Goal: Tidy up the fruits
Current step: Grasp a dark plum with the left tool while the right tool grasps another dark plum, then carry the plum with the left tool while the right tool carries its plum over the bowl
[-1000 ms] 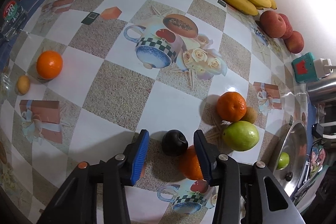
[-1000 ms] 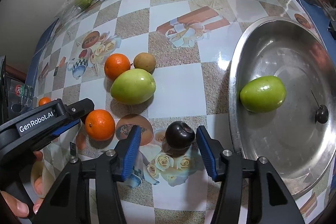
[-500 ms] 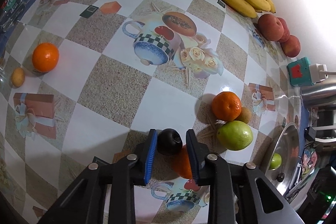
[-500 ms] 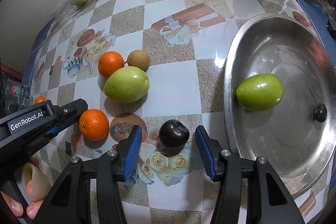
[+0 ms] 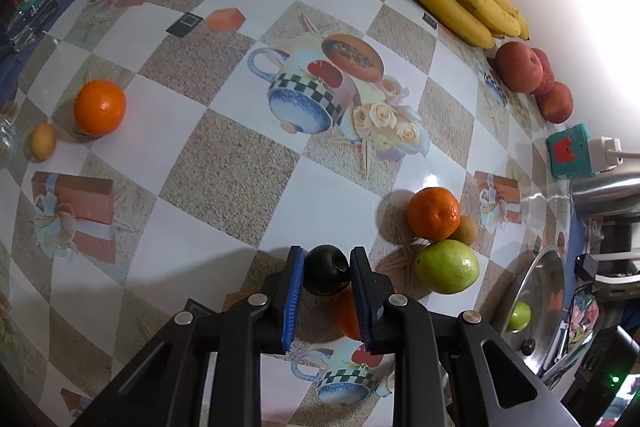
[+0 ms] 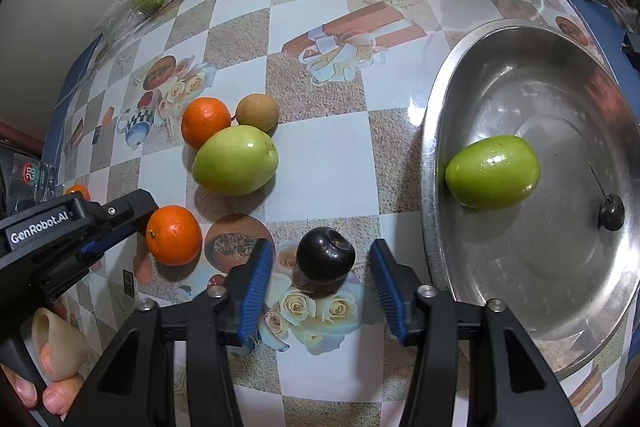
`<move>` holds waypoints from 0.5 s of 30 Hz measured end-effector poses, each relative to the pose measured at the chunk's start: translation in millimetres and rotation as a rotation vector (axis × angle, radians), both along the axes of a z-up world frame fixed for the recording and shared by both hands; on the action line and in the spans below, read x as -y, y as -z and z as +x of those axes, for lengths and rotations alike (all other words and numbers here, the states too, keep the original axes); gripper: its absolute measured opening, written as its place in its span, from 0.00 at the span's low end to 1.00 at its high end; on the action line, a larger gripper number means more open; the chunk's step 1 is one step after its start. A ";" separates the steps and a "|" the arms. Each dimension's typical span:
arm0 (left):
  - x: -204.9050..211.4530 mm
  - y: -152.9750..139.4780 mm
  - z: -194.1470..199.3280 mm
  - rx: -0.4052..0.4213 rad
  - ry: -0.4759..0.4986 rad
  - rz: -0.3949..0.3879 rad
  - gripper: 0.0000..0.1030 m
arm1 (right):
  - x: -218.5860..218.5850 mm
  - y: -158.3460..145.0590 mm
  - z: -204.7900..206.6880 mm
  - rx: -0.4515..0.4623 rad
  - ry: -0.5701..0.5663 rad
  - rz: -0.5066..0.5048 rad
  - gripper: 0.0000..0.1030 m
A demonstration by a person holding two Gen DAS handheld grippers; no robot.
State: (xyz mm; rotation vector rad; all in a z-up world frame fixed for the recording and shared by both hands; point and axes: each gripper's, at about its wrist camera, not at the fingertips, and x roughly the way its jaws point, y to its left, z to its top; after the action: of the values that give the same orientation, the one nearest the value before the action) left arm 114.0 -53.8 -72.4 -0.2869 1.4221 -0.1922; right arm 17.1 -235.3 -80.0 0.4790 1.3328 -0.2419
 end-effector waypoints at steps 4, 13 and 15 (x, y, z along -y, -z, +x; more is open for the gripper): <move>-2.6 -3.9 1.1 0.009 -0.010 -0.008 0.24 | -0.2 -0.3 -0.4 0.002 -0.001 0.004 0.36; -6.7 -8.1 1.8 0.019 -0.017 -0.031 0.24 | 0.1 -2.7 -0.2 0.012 -0.007 0.001 0.28; -6.2 -8.4 1.8 0.021 -0.018 -0.033 0.24 | -0.1 -3.3 -0.1 0.011 -0.010 -0.001 0.28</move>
State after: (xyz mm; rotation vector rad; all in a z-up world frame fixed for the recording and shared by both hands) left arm 115.8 -47.7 -64.0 -0.3239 1.3959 -0.2035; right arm 16.9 -235.2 -76.7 0.4723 1.3240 -0.2308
